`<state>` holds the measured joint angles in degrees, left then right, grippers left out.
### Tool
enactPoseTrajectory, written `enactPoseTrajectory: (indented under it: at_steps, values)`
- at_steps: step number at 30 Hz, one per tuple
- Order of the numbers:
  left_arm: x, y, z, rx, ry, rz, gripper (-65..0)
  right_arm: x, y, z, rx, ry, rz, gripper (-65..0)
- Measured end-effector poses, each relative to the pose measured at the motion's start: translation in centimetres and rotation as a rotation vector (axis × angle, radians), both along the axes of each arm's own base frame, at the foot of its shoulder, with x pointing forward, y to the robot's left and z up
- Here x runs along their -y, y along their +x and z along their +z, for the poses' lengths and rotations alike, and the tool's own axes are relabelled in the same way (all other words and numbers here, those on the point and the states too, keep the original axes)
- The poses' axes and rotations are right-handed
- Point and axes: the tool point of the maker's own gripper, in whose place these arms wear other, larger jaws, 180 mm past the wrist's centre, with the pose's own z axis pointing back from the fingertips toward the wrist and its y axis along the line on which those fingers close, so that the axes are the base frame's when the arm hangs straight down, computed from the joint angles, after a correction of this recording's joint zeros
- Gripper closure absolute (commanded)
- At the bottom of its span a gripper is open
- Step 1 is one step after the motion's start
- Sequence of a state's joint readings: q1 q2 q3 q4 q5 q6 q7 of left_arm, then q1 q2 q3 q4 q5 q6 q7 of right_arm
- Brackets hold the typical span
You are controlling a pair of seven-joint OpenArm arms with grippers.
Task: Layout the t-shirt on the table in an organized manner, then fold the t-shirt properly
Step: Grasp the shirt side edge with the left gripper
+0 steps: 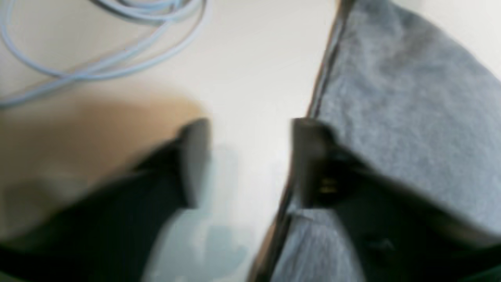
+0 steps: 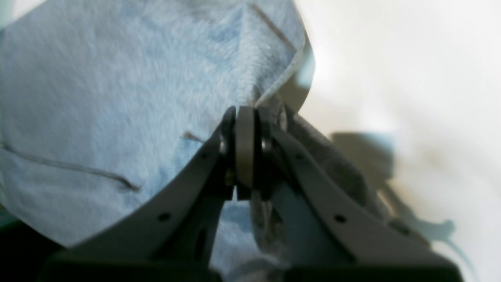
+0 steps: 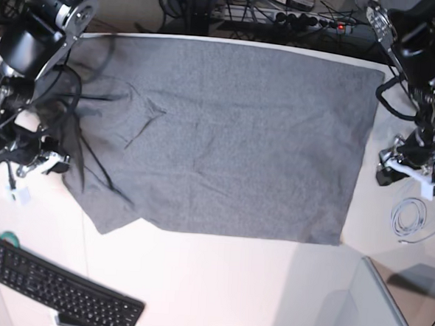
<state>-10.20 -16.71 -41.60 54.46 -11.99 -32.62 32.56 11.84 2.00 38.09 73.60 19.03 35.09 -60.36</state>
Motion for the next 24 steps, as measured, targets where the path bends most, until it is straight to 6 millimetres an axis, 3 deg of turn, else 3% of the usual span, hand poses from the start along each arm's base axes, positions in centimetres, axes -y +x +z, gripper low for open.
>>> enactPoseTrajectory:
  at_steps: [3, 7, 12, 15, 18, 19, 24]
  values:
    - [2.2, 0.8, -1.5, -0.07, 0.027, -0.092, -42.5, 0.3, 0.1, 1.1, 0.031, -0.044, 0.018, -0.2]
    - [5.3, 2.1, -2.6, -0.008, -0.01, -0.136, -39.3, 0.7, 0.5, 1.8, 0.055, -0.059, 0.013, -0.2]
    - [5.7, 2.7, -4.4, 0.028, -0.104, -0.07, -34.6, 0.7, 0.2, 1.5, 0.046, -0.06, 0.014, -0.2]
    - [6.1, 3.0, -4.5, 0.044, -0.119, -0.057, -24.7, 0.7, 0.2, 1.6, 0.046, -0.06, 0.014, -0.2]
    - [6.2, 2.3, -4.7, 0.034, -0.109, -0.067, -3.9, 0.7, 0.2, 1.5, 0.046, -0.06, 0.015, -0.2]
    - [6.2, 2.1, -4.7, 0.028, -0.097, -0.076, 0.0, 0.7, 0.2, 1.5, 0.046, -0.06, 0.015, -0.2]
    - [6.2, 1.7, -4.3, 0.018, -0.06, -0.104, 0.0, 0.6, 0.2, 1.5, 0.044, -0.059, 0.019, -0.2]
